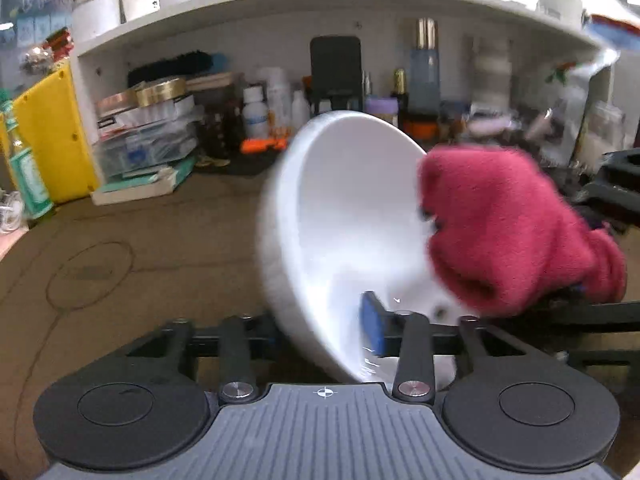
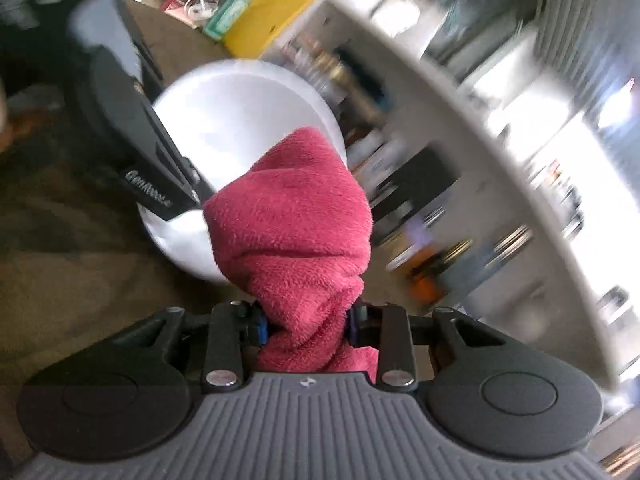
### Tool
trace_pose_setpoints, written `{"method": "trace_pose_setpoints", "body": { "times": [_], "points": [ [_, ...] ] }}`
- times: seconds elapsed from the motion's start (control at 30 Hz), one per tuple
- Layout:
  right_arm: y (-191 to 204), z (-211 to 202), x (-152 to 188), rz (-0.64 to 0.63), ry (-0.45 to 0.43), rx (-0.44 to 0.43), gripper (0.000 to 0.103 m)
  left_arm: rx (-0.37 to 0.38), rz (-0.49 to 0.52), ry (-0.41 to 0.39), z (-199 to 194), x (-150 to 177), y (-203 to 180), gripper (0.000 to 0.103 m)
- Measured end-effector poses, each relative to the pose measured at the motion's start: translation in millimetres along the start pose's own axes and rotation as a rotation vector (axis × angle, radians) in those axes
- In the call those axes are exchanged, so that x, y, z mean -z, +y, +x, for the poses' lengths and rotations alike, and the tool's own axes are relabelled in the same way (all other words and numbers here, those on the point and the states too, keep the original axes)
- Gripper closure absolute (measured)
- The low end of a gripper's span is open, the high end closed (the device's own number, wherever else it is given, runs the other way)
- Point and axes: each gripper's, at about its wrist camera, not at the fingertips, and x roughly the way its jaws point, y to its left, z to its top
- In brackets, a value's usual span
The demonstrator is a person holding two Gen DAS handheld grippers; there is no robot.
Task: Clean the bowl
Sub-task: 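Hold the bowl tilted with the left tool while the right tool wipes inside with the towel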
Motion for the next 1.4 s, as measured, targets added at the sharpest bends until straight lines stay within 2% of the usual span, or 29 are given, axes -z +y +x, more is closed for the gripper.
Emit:
{"method": "trace_pose_setpoints", "body": {
  "times": [0.13,0.2,0.27,0.33,0.4,0.43,0.5,0.53,0.57,0.6,0.67,0.7,0.73,0.77,0.8,0.97,1.07,1.13,1.2,1.23,1.27,1.33,1.4],
  "points": [
    [9,3,-12,-0.246,-0.076,0.203,0.069,-0.01,0.052,-0.018,4,-4,-6,0.071],
    [27,19,-11,-0.443,-0.056,0.297,0.069,-0.01,0.061,-0.024,3,-6,-6,0.073],
    [40,39,-4,-0.577,-0.01,0.369,0.068,-0.022,0.079,-0.037,2,-9,-6,0.075],
    [51,57,9,-0.678,0.033,0.395,0.068,-0.047,0.094,-0.053,0,-12,-5,0.077],
    [65,68,23,-0.746,0.085,0.343,0.068,-0.077,0.111,-0.072,1,-17,-2,0.082],
    [69,68,24,-0.744,0.084,0.314,0.068,-0.092,0.12,-0.081,2,-20,0,0.085],
    [77,55,21,-0.694,0.071,0.23,0.071,-0.146,0.15,-0.1,5,-28,5,0.088],
    [77,47,16,-0.654,0.063,0.188,0.071,-0.138,0.144,-0.096,6,-31,9,0.088],
    [71,34,5,-0.551,0.053,0.098,0.07,-0.131,0.139,-0.093,8,-35,13,0.089],
    [60,21,-10,-0.395,0.057,-0.013,0.067,-0.129,0.147,-0.092,8,-36,12,0.088],
    [43,21,-21,-0.217,0.12,-0.128,0.063,-0.127,0.165,-0.091,8,-38,11,0.088],
    [36,21,-23,-0.147,0.131,-0.166,0.042,-0.139,0.182,-0.095,7,-37,8,0.088],
    [28,20,-23,-0.09,0.105,-0.183,0.024,-0.151,0.199,-0.1,6,-35,5,0.089],
    [19,18,-23,-0.037,0.074,-0.204,0.0,-0.162,0.213,-0.103,5,-34,2,0.089],
    [10,16,-20,0.006,0.047,-0.251,0.001,-0.159,0.21,-0.1,5,-34,3,0.089],
    [-34,19,9,0.227,-0.005,-0.642,0.001,-0.129,0.202,-0.083,6,-37,11,0.089],
    [-67,34,35,0.409,-0.013,-0.786,0.001,-0.127,0.217,-0.084,6,-35,12,0.089],
    [-85,49,52,0.552,0.007,-0.858,0.008,-0.124,0.215,-0.083,6,-34,14,0.089],
    [-90,65,68,0.671,0.068,-0.867,0.041,-0.119,0.209,-0.082,7,-33,16,0.088],
    [-91,70,76,0.716,0.089,-0.849,0.049,-0.118,0.208,-0.081,7,-33,17,0.088],
    [-91,71,82,0.738,0.089,-0.789,0.063,-0.117,0.207,-0.08,8,-33,17,0.088],
    [-90,72,85,0.79,0.079,-0.651,0.07,-0.122,0.213,-0.078,8,-33,16,0.086],
    [-84,66,81,0.771,0.051,-0.543,0.075,-0.114,0.215,-0.074,8,-32,15,0.086]
  ]
}}
